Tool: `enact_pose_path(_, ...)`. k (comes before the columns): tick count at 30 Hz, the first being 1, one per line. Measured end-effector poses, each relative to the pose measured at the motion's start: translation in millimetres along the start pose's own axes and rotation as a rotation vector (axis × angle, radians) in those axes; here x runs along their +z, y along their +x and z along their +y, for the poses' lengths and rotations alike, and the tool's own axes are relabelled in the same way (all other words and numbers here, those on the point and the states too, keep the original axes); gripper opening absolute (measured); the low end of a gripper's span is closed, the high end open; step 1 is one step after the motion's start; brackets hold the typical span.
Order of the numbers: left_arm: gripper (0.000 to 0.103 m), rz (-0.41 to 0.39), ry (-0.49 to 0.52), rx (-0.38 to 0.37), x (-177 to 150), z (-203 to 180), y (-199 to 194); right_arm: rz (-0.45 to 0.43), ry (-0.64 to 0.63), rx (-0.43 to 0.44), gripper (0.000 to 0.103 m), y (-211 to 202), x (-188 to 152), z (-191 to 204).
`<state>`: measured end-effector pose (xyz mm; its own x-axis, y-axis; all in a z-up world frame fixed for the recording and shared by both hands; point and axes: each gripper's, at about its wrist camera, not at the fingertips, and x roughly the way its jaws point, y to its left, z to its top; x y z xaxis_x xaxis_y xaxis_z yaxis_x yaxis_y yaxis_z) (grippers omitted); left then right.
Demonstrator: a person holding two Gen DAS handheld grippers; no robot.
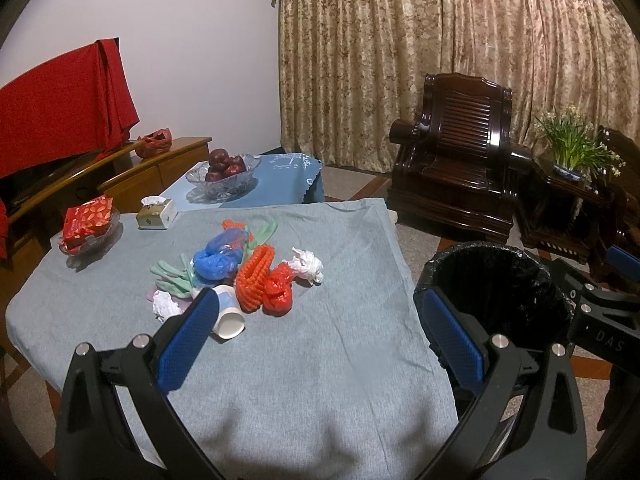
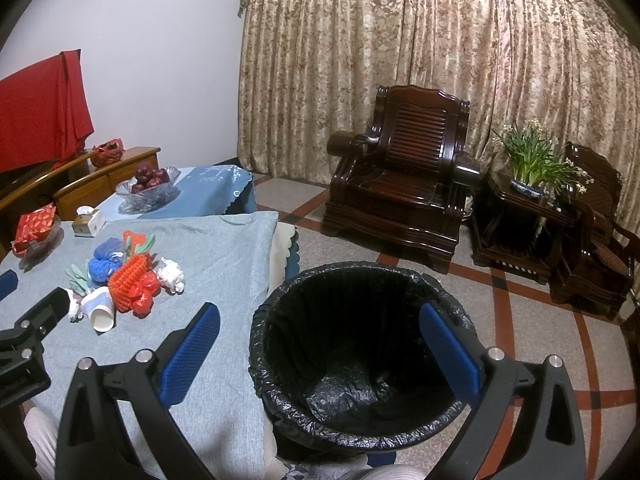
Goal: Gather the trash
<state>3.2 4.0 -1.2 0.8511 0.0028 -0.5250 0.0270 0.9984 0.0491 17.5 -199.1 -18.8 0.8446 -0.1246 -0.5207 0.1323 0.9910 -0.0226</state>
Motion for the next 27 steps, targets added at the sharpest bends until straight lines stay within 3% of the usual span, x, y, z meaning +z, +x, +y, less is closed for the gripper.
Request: enact_pose_path(27, 0.098, -0.002, 0.001, 0.0, 0.0, -0.3, -1.4, 0.0, -0.001, 0.001, 0.097, 0.1, 1.9, 2.7)
